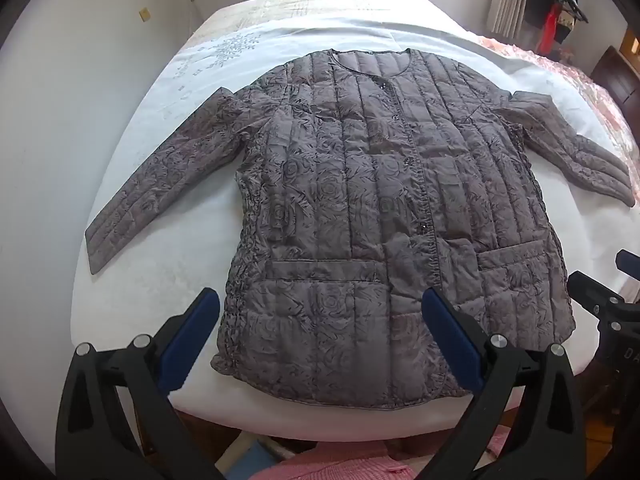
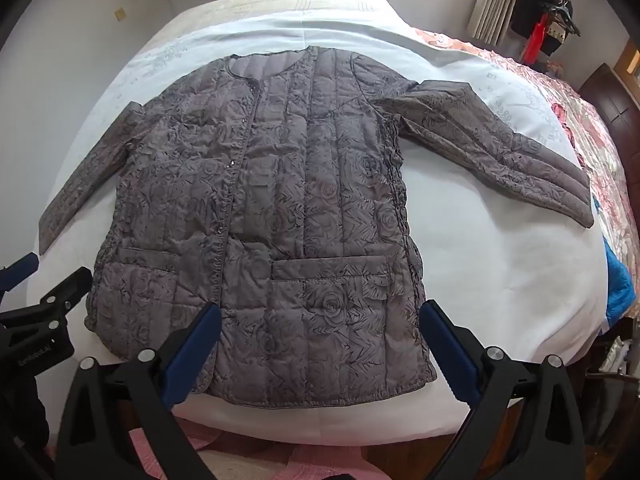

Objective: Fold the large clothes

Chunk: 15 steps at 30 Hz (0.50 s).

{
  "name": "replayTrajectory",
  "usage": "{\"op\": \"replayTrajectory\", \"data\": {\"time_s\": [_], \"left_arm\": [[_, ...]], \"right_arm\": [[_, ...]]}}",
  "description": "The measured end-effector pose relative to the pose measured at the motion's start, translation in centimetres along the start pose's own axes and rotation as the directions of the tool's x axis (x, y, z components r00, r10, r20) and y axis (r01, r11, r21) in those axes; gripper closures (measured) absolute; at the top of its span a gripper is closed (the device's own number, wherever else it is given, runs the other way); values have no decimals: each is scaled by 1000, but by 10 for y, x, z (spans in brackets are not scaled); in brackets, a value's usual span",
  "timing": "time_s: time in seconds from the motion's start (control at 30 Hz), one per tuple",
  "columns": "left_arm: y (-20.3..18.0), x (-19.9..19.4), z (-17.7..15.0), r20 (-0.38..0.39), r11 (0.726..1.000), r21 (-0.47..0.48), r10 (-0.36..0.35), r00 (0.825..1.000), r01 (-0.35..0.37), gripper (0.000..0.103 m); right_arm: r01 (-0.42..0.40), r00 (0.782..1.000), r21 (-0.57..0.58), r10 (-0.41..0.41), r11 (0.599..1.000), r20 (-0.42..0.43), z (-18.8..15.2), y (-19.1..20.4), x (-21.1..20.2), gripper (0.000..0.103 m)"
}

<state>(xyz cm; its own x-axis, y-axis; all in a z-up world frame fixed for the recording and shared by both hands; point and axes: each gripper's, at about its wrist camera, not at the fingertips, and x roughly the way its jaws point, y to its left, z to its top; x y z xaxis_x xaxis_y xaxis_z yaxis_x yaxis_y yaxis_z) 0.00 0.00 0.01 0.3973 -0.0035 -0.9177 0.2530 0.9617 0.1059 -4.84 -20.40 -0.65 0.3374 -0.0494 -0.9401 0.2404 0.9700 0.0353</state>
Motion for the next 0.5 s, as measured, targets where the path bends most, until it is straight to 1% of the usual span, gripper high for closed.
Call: {"op": "replayTrajectory", "data": {"time_s": [0.5], "left_arm": [[-3,-6,1,6,1000,-2,5,1000,-5,3]], "right_arm": [[-1,1000,0,1,1000,4,-1,-3,-1,4]]}}
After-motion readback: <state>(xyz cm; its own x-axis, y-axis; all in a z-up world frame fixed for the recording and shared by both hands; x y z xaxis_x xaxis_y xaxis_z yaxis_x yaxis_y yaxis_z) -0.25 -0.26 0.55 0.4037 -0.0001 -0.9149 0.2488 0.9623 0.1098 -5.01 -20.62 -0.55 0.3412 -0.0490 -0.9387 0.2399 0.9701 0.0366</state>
